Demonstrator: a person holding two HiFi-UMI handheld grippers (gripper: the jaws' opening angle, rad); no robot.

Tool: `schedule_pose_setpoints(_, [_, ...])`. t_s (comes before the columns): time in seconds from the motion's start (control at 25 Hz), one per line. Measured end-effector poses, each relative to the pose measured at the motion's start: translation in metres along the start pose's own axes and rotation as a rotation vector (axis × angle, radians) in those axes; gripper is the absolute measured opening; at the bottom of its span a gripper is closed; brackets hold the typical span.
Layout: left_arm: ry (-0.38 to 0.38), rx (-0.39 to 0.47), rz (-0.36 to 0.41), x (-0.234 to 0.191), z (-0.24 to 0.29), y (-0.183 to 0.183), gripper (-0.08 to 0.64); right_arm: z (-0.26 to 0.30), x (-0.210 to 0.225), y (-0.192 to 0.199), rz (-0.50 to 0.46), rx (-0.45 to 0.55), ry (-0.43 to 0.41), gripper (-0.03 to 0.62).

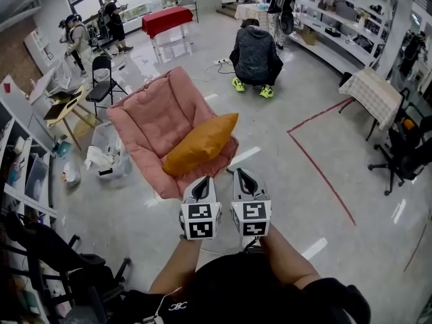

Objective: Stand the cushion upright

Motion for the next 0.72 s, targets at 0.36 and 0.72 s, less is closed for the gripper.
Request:
schedule_pose_setpoints(0.36, [-0.025,-0.008,0.006,-0.004,0.054,-0.025,-0.004,0.044,0.029,-0.015,-0.009,-0.005,-0.045,-0.003])
schedule_pose_setpoints(0.72, [-0.064,-0.015,0.001,0.007,0.099,-0.045,-0.003,0.071,0.07,-0.024,-0.005,-0.013,-0.082,-0.003])
Point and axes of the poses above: the fingertips, and each gripper's own axes: z forward along the fingers, x to its right, y out of its underside, the point moved 1 cm from there along -z, backward along the fingers, and after that the axes turned 10 degrees about z, right-handed, at the moved point
